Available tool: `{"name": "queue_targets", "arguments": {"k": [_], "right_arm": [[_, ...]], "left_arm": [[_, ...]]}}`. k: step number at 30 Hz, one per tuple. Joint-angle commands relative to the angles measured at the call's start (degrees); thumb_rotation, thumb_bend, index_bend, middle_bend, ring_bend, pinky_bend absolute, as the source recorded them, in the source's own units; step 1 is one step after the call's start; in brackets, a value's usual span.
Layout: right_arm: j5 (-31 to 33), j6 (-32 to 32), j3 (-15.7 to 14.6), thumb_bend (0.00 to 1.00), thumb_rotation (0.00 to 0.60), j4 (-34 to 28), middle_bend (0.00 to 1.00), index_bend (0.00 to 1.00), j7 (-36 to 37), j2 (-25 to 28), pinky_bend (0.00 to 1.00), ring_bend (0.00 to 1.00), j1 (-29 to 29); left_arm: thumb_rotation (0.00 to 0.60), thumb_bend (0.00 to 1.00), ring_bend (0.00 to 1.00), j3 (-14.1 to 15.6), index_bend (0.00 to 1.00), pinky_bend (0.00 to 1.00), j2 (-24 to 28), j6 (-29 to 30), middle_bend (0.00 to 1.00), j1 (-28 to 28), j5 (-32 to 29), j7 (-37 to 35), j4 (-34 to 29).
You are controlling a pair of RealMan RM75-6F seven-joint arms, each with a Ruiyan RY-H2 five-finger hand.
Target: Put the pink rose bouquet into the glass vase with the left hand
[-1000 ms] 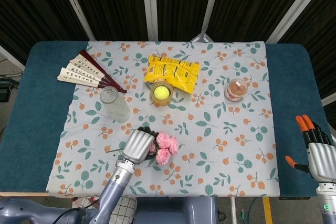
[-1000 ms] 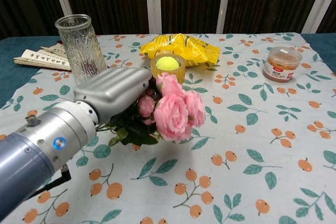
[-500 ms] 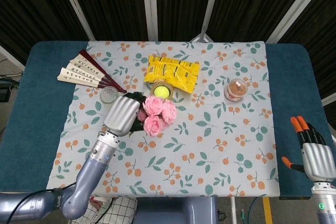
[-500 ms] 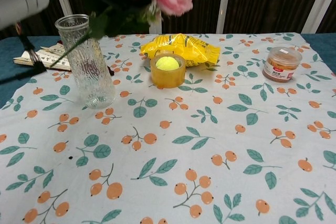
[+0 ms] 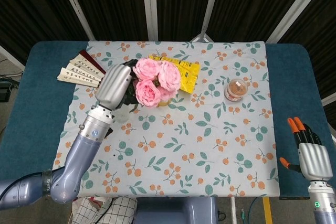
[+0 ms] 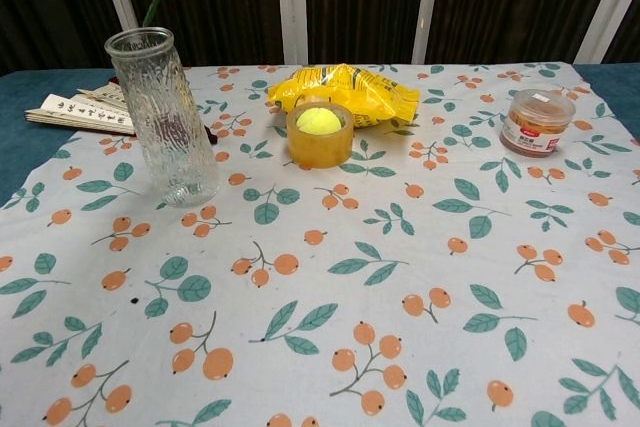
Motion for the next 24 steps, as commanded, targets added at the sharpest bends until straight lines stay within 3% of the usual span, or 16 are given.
{"name": "queue_targets", "arguments": {"k": [1, 9, 24], "right_arm": [[0.00, 0.00, 0.05, 0.16, 0.600, 0.07, 0.00, 0.06, -0.03, -0.07, 0.17, 0.01, 0.06], [0.14, 0.38, 0.19, 0.16, 0.600, -0.07, 0.00, 0.06, 0.20, -0.14, 0.17, 0.01, -0.08], [0.24, 0.84, 0.36, 0.16, 0.600, -0.63, 0.00, 0.06, 1.37, 0.26, 0.17, 0.01, -0.36]], "left_arm": [[0.600, 0.48, 0.36, -1.05, 0.52, 0.44, 0.42, 1.94, 0.52, -0.50, 3.53, -3.37, 3.06], [0.600, 0.48, 0.36, 0.38, 0.52, 0.44, 0.46, 3.45, 0.51, 2.44, 10.57, -18.02, 10.21], [0.600, 0.48, 0.36, 6.81, 0.52, 0.44, -3.30, 5.41, 0.50, 4.94, 19.72, -41.04, 22.05]]}}
